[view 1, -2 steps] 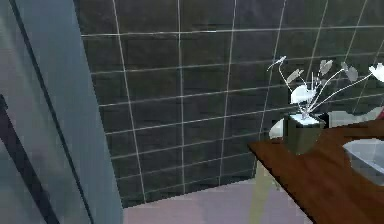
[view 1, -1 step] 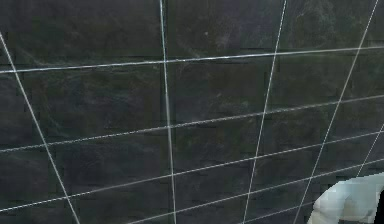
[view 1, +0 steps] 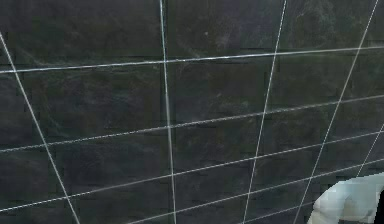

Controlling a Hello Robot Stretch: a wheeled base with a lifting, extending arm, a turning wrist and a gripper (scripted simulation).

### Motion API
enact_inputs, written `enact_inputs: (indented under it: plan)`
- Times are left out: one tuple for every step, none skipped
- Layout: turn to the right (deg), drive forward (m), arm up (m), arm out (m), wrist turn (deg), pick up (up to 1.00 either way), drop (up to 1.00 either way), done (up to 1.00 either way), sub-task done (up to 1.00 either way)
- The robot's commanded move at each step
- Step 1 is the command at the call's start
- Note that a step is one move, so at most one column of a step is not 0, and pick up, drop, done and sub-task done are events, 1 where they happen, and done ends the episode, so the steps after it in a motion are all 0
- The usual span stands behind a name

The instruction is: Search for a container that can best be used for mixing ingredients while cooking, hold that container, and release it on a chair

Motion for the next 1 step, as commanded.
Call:
enact_inputs:
  plan:
    - [0.0,0.00,0.38,0.00,0.0,0.00,0.00,0.00,0.00]
